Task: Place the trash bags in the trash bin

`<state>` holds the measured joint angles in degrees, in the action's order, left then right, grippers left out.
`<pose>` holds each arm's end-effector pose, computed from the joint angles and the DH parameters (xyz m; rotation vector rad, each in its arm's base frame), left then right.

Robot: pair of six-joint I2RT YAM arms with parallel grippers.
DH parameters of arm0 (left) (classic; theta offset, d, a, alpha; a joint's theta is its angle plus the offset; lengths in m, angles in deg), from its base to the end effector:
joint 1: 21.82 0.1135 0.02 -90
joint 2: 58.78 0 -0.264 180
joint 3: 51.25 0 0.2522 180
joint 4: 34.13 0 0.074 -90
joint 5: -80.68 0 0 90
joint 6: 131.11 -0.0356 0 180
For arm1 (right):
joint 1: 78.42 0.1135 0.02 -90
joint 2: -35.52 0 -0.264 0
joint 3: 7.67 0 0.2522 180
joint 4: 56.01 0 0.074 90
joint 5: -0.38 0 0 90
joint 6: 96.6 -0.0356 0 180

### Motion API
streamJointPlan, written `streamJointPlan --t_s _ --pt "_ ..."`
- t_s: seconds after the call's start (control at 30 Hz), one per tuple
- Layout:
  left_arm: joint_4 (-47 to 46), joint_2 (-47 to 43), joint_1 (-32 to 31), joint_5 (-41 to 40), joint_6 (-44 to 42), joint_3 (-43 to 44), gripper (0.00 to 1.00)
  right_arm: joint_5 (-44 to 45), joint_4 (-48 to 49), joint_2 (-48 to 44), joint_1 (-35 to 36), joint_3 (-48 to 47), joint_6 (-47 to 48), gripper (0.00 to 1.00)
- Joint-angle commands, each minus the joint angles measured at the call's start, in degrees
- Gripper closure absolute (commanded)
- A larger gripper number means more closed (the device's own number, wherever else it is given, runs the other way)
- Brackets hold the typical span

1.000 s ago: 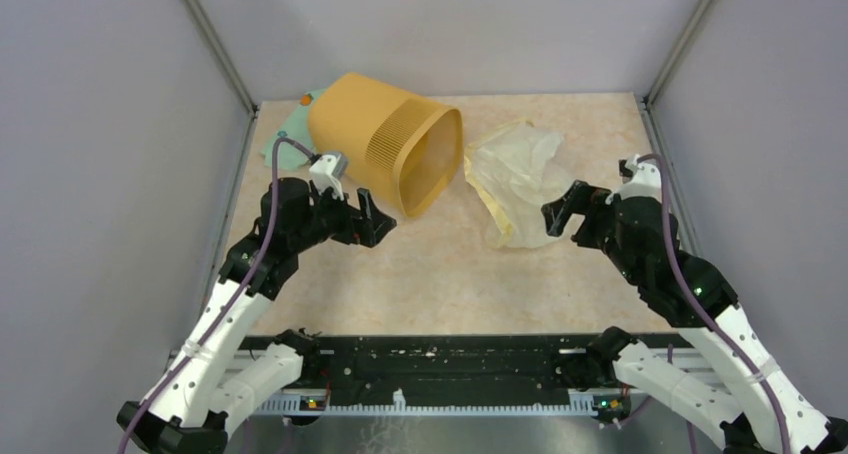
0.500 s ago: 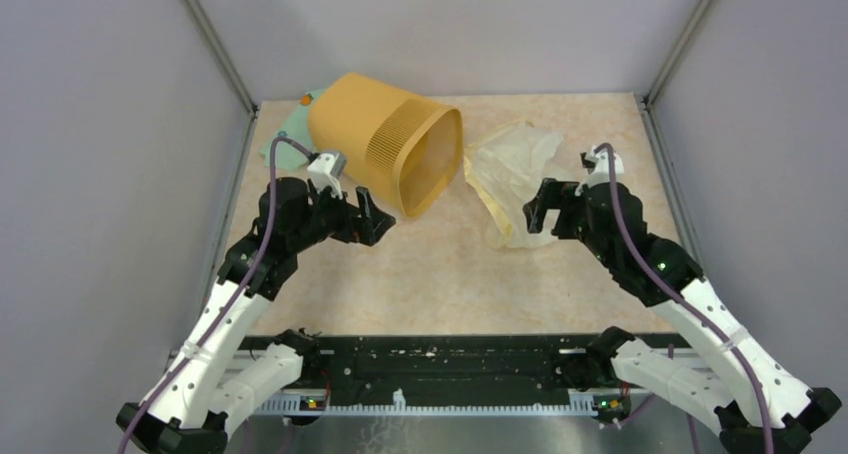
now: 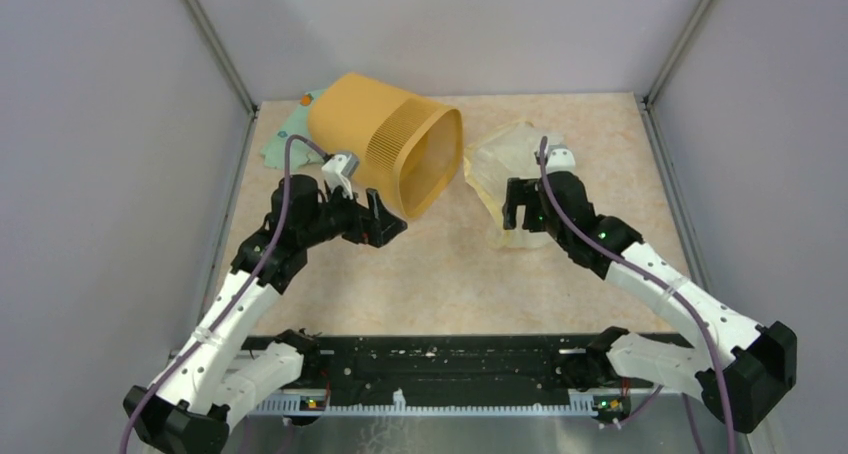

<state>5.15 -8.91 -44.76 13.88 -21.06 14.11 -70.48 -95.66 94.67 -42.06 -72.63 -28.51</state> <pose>0.1700 -0.0872 0.3397 0.3247 2.0341 -0.8777 0.1881 0.1239 0.3057 -0.0777 2.1327 0.2391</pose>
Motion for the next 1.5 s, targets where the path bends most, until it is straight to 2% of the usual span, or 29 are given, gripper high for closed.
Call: streamJointPlan --t_s 0.0,0.23,0.6,0.73,0.77,0.8,0.87,0.93,0.97,1.27,1.47 --pt "-5.15 -0.61 -0.17 3.82 1.74 -1.91 0.01 -1.23 6.82 2.31 1.99 2.0 -0.85 0.15" --pt "-7.06 -0.87 -0.5 5.06 3.15 -3.48 0.01 2.33 13.62 9.07 2.82 3.94 0.38 0.18" --pt "-8.21 -1.44 -0.79 1.02 5.3 -6.63 0.01 6.86 20.07 19.95 3.17 3.65 2.65 0.22" --pt "-8.9 -1.19 -1.24 0.0 6.11 -7.24 0.01 9.07 19.18 22.49 3.19 3.58 2.02 0.3" --pt "-9.06 -1.22 -1.44 -0.2 6.26 -7.41 0.01 9.64 18.23 22.79 3.22 3.24 1.82 0.34" --pt "-9.2 -1.1 -1.6 -0.41 6.44 -7.61 0.01 9.93 17.03 22.7 3.15 2.57 1.63 0.43" --pt "-9.85 -1.01 -2.06 -0.38 7.2 -8.29 0.01 9.19 15.15 21.3 3.16 1.9 1.75 0.64" --pt "-11.13 -0.92 -2.83 -0.01 8.56 -9.14 0.01 6.48 13.35 18.2 3.18 1.22 2.22 0.91" --pt "-11.95 -0.84 -3.21 0.01 9.37 -9.49 0.01 3.99 12.64 15.49 3.12 1.0 2.8 0.99" --pt "-15.58 -0.56 -4.46 1.19 10.26 -12.05 0.02 -21.72 1.92 -4.06 3.17 -1.65 8.76 1.0" --pt "-17.38 0.35 -4.41 3.0 11.64 -12.33 0.02 -28.95 -0.32 -13.0 3.18 -1.2 5.73 1.0"
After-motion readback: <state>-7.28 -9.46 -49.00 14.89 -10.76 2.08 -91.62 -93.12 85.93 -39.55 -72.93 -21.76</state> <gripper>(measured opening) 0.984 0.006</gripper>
